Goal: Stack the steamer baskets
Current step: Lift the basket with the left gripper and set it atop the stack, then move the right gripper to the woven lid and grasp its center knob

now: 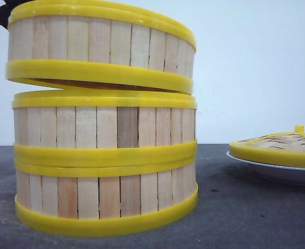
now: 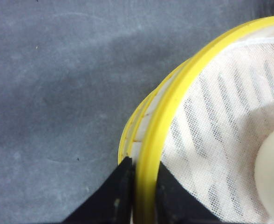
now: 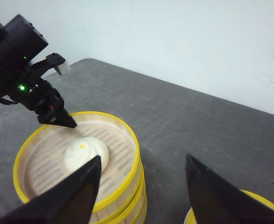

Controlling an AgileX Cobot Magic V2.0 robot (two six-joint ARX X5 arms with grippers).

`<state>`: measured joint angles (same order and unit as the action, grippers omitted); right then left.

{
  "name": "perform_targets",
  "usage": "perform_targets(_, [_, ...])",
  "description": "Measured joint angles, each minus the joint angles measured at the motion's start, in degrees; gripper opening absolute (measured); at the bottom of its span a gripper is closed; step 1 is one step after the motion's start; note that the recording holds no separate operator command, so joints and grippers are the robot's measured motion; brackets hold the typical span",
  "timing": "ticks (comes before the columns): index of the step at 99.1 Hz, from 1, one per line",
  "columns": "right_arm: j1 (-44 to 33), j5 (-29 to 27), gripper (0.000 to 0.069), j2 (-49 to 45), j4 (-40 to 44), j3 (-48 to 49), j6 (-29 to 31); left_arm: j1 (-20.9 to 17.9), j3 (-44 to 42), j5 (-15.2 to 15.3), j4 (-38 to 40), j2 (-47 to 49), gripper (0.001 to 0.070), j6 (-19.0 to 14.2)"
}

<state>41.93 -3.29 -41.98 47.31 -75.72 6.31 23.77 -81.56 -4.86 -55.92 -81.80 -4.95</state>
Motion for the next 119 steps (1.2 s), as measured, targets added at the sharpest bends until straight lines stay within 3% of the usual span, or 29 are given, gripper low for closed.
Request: perform_targets(119, [0.0,-1.4,0.0347,0.0,0.0,0.0,0.0,0.0,1.5,-0.7,1.9,-2.7,0.0028,-0.2])
